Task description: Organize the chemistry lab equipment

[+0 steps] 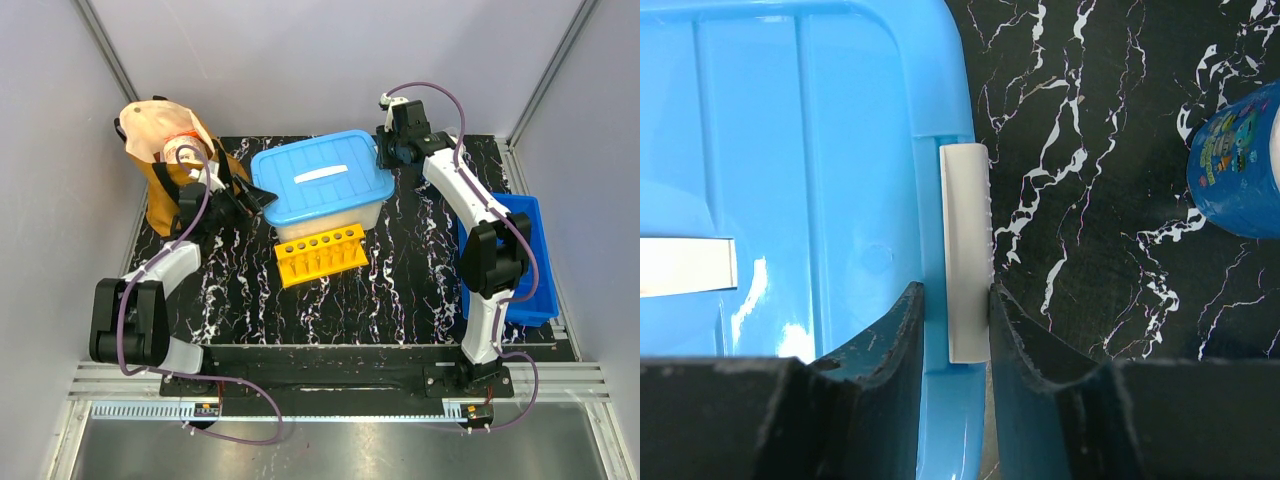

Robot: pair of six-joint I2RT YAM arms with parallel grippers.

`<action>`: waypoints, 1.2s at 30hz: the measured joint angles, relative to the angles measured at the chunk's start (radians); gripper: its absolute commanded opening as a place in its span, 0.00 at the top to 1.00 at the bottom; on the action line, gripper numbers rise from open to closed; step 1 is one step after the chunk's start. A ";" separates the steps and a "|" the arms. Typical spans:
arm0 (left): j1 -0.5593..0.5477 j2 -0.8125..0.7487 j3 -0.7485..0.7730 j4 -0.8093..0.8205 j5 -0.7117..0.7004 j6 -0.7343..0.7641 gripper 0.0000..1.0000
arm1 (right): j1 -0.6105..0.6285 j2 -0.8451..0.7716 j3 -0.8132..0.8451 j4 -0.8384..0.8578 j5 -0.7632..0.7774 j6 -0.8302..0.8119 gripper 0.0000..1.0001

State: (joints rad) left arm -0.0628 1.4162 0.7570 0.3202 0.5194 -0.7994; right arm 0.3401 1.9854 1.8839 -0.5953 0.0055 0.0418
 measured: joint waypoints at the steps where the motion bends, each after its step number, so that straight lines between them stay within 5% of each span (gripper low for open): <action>1: -0.001 0.006 -0.002 0.011 0.000 -0.004 0.05 | 0.000 0.000 0.000 0.000 0.000 0.000 0.94; 17: -0.002 0.016 -0.023 0.061 -0.018 -0.004 0.18 | -0.001 -0.006 -0.013 0.013 -0.006 0.000 0.93; 36: -0.179 0.026 0.316 -0.470 -0.435 0.401 0.46 | -0.002 -0.024 -0.052 0.050 -0.008 0.000 0.93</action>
State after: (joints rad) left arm -0.2413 1.4422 1.0729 -0.1497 0.0845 -0.3985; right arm 0.3382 1.9614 1.8317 -0.5453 -0.0021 0.0414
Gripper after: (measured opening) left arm 0.578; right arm 0.336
